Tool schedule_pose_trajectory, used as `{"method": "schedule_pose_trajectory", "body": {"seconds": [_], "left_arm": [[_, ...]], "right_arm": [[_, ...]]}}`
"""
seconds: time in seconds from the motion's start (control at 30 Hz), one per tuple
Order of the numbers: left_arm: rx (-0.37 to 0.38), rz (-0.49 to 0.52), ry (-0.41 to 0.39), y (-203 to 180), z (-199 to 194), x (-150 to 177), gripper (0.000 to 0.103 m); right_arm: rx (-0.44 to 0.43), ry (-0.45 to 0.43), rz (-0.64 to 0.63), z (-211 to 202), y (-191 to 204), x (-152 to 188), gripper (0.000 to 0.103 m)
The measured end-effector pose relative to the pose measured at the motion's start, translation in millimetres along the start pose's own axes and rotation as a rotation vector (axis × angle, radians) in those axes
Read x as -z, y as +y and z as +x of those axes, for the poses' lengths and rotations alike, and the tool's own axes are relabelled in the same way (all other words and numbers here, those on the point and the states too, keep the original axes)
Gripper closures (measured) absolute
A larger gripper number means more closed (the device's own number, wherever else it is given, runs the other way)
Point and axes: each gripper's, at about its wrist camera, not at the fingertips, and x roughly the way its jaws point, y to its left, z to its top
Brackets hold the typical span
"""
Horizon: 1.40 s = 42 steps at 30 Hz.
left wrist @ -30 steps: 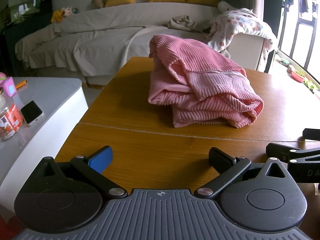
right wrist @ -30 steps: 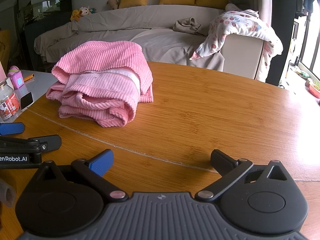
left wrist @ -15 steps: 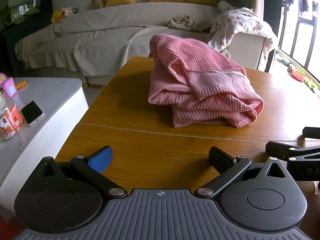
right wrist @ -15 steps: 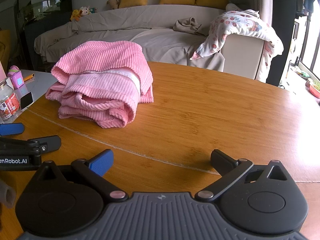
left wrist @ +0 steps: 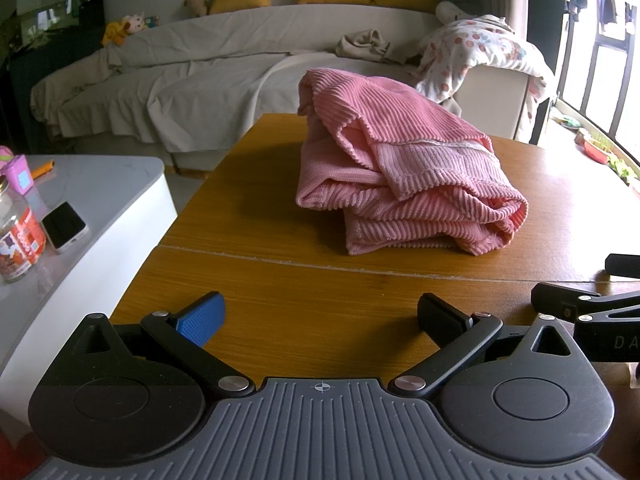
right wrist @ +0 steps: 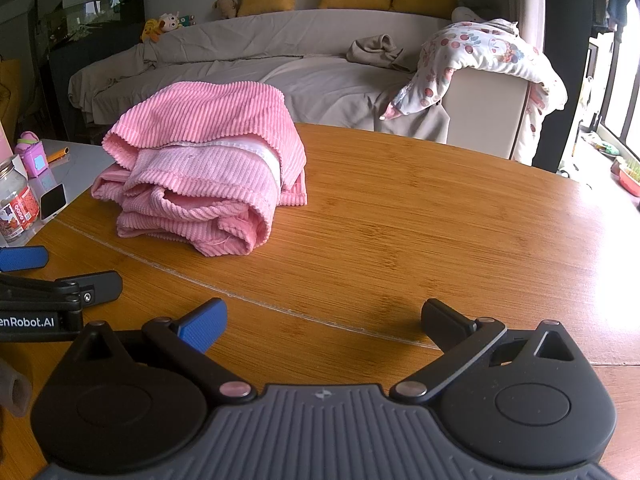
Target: Fold clothes
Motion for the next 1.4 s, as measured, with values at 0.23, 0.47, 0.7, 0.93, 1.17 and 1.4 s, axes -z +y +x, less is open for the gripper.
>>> {"method": "schedule_pose_trajectory", "body": {"seconds": [0.23,0.47,0.7,0.93,1.17,1.4], "left_arm": [[-0.002,-0.002,0.001,-2.1,0.8,-0.2,0.000],[0.039,0.025,-0.004,-2.7,-0.4,2.0,0.000],[0.032,0.029,-0.001,-5.3,0.8,1.8,0.000],[0.032,0.029,0.000,-5.5,1.2,1.4,0.000],[0.032,0.030,0.000,-5.6,1.1,1.4,0.000],[0.032,0.030,0.000,-5.6,0.6,1.3,0.000]], "right_arm": [[0.000,0.000,0.000,0.1,0.2,-0.1,0.000],[0.000,0.000,0.000,0.1,0.6,-0.1,0.000],[0.000,-0.001,0.000,0.0,0.5,-0.1,0.000],[0.000,-0.001,0.000,0.0,0.7,-0.2,0.000],[0.000,0.000,0.000,-0.2,0.5,-0.3,0.000],[0.000,0.000,-0.001,-0.4,0.5,-0.4,0.000]]}}
